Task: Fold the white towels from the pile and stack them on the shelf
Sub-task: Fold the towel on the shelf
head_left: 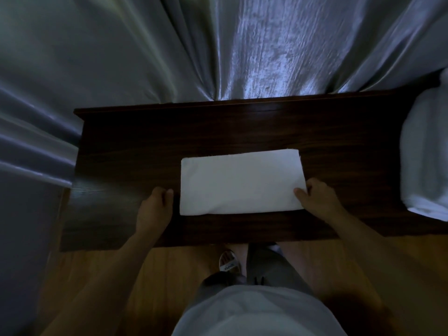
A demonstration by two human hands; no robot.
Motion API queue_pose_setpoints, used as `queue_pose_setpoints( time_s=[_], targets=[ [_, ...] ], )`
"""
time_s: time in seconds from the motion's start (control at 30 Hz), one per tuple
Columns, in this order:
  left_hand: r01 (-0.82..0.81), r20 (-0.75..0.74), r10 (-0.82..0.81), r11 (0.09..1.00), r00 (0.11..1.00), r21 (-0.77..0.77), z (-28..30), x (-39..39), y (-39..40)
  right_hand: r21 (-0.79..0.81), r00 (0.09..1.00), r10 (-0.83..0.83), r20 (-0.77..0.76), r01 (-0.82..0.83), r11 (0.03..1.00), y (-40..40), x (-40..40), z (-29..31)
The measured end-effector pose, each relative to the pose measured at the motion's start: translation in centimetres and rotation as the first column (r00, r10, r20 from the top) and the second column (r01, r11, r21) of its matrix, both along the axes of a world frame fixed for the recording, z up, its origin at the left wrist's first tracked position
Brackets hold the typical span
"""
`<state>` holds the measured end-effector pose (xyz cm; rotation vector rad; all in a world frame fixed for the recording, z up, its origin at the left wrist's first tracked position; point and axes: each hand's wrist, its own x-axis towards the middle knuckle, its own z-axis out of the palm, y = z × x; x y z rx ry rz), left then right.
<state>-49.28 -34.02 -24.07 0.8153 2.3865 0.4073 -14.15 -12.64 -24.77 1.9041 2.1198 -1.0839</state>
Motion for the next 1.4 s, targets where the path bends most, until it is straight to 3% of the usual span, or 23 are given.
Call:
queue_pose_setpoints(
  time_s=[0.13, 0.27, 0.37, 0.4, 0.53, 0.67, 0.83, 0.9, 0.97, 1.03, 1.13, 1.2, 1.27, 1.33, 1.4],
  targets=[
    [0.05, 0.129, -0.045, 0.998, 0.991, -0.036, 0.5, 2.2, 0.7, 0.039, 0.998, -0.045, -0.041, 0.047, 0.998, -1.1, -0.2, -0.1],
    [-0.102, 0.276, 0.091, 0.994, 0.957, 0.027, 0.5, 2.4, -0.1, 0.027, 0.986, -0.107, -0.127, 0.111, 0.993, -1.5, 0.5, -0.3],
    [-0.261, 0.596, 0.148, 0.959, 0.789, 0.108, 1.0, 2.5, -1.1, 0.023, 0.979, -0.102, -0.179, 0.108, 0.994, -1.5, 0.9, -0.4],
    [-0.245, 0.638, 0.114, 0.962, 0.762, 0.122, 1.2, 2.5, -1.3, 0.021, 0.977, -0.102, -0.185, 0.108, 0.994, -1.5, 0.9, -0.4],
    [0.005, 0.465, -0.031, 0.998, 0.885, 0.056, 0.3, 2.1, -1.1, 0.006, 0.987, -0.095, -0.128, 0.096, 0.995, -1.3, 0.7, -0.5],
    [-0.138, 0.357, 0.135, 0.99, 0.924, -0.018, -0.3, 2.5, -0.5, 0.043, 0.991, -0.1, -0.09, 0.104, 0.994, -1.1, 0.5, -0.9],
    [-0.36, 0.23, 0.328, 0.926, 0.916, 0.115, -0.3, 6.1, -0.2, 0.073, 0.986, -0.143, -0.081, 0.149, 0.986, -2.3, -0.4, -0.7],
    [-0.351, 0.047, 0.347, 0.925, 0.936, 0.149, -0.7, 7.4, -0.2, 0.119, 0.986, -0.162, -0.039, 0.165, 0.979, -3.0, -1.2, -0.1],
    [-0.143, -0.236, 0.187, 0.971, 0.953, 0.19, -1.2, 8.0, -0.2, 0.316, 0.995, -0.092, 0.049, 0.072, 0.946, -3.6, -2.5, 0.7],
    [0.174, -0.414, -0.081, 0.966, 0.907, 0.192, -1.0, 8.4, 0.6, 0.484, 0.991, 0.116, 0.061, -0.131, 0.865, -4.2, -4.8, 1.1],
    [0.552, -0.404, -0.494, 0.833, 0.77, 0.034, -1.5, 8.9, 3.7, 0.48, 0.884, 0.464, 0.057, -0.432, 0.764, -5.0, -9.5, 0.6],
    [0.627, -0.332, -0.624, 0.771, 0.708, -0.113, -3.0, 8.3, 5.5, 0.436, 0.787, 0.602, 0.138, -0.594, 0.676, -4.7, -11.6, -1.3],
    [0.636, -0.333, -0.652, 0.752, 0.681, -0.172, -4.4, 6.8, 6.1, 0.406, 0.715, 0.668, 0.204, -0.683, 0.607, -3.9, -11.8, -3.5],
    [0.64, -0.393, -0.656, 0.744, 0.645, -0.191, -5.1, 4.8, 5.9, 0.421, 0.682, 0.686, 0.255, -0.717, 0.556, -2.9, -11.0, -4.9],
    [0.622, -0.391, -0.634, 0.763, 0.667, -0.176, -5.4, 3.0, 5.6, 0.439, 0.692, 0.66, 0.292, -0.71, 0.55, -2.2, -10.3, -5.5]
  ],
)
